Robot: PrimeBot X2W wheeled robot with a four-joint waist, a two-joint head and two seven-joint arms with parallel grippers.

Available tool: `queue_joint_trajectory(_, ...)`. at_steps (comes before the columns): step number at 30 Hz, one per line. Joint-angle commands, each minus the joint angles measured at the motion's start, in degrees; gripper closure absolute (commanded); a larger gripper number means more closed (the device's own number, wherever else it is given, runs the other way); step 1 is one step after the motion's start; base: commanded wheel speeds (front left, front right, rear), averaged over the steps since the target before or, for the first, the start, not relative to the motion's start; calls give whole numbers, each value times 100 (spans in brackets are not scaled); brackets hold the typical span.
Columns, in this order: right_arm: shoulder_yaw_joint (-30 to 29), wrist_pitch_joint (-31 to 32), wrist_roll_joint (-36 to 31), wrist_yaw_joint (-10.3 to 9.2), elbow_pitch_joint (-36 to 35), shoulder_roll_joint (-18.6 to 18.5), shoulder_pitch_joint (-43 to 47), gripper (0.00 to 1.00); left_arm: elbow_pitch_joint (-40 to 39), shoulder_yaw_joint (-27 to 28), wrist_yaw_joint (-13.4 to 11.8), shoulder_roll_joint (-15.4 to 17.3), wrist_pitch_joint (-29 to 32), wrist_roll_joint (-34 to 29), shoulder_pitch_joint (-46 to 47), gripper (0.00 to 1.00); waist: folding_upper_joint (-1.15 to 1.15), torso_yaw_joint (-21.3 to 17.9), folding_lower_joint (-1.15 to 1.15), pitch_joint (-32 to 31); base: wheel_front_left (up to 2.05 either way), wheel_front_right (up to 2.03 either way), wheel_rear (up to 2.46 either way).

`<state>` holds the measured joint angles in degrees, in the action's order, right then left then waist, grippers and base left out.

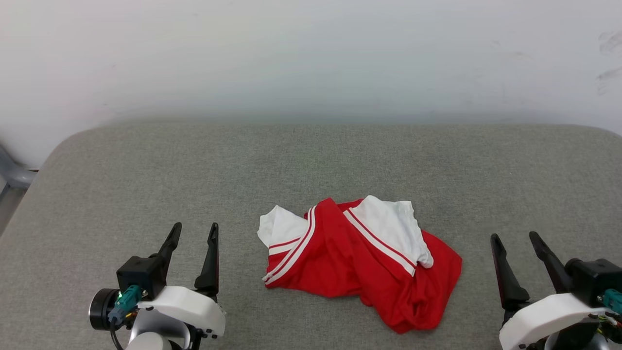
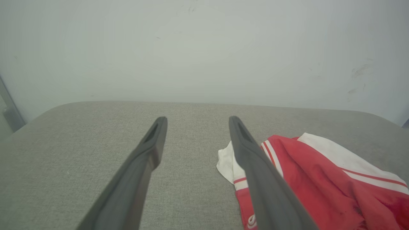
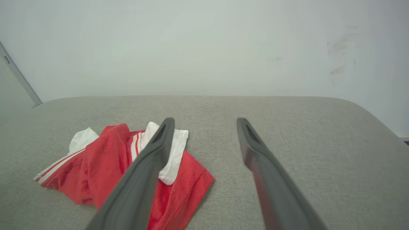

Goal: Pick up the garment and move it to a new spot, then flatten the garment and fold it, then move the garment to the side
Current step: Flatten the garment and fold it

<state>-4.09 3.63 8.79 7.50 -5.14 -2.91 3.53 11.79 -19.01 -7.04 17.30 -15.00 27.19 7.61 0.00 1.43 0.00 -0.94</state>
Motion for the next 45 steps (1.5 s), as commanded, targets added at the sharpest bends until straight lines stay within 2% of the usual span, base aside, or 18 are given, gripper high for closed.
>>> queue_joint_trajectory(1, -55, 73, -46, -2, 91, 4, -80, 0, -25, 8, 26, -29, -25, -32, 87, 0, 0, 20, 0, 29, 0, 0, 0)
queue_joint_trajectory(6, -154, 687, 82, -2, 557, 5, -461, 0, -110, 2, 97, -93, -20, -99, 233, 0, 0, 157, 0, 282, 0, 0, 0)
queue_joint_trajectory(12, 130, 1986, 160, -2, 1048, -34, -1239, 0, -255, 31, 216, -262, -20, -238, 393, 0, 0, 380, 0, 633, 0, 0, 0)
queue_joint_trajectory(13, 130, 1986, 160, -2, 1048, -34, -1239, 0, -255, 31, 216, -262, -20, -238, 393, 0, 0, 380, 0, 633, 0, 0, 0)
queue_joint_trajectory(21, 806, 3242, 223, -2, 1602, -441, -2303, 0, -376, 241, 411, -478, -20, -406, 563, 0, 0, 747, 0, 1025, 0, 0, 0)
queue_joint_trajectory(28, 1322, 3903, 553, -3, 2293, -656, -2880, 0, -352, 459, 560, -656, -20, -590, 598, 0, 0, 900, 0, 1202, 0, 0, 0)
queue_joint_trajectory(29, 1374, 3993, 570, -2, 2373, -699, -2935, 4, -338, 489, 593, -676, -20, -613, 594, 0, 0, 910, 0, 1205, 0, 0, 0)
queue_joint_trajectory(30, 1397, 4045, 627, -2, 2416, -722, -2982, 51, -325, 519, 607, -702, -20, -639, 589, 0, 0, 918, 0, 1207, 0, 0, 0)
queue_joint_trajectory(31, 1412, 4059, 674, -3, 2442, -731, -3024, 83, -313, 541, 629, -734, -20, -657, 586, 0, 0, 925, 0, 1207, 0, 0, 0)
queue_joint_trajectory(32, 1442, 4053, 676, -2, 2448, -765, -3063, 100, -300, 567, 648, -762, -21, -683, 581, 0, 0, 927, 0, 1204, 0, 0, 0)
queue_joint_trajectory(40, 1293, 3538, 451, -3, 2073, -917, -3332, 100, -220, 775, 766, -875, -21, -850, 443, 0, 0, 755, 0, 1060, 0, 0, 0)
queue_joint_trajectory(45, 679, 3309, 20, -3, 1620, -1026, -3053, 100, -166, 845, 849, -926, -21, -908, 366, 0, 0, 578, 0, 965, 0, 0, 0)
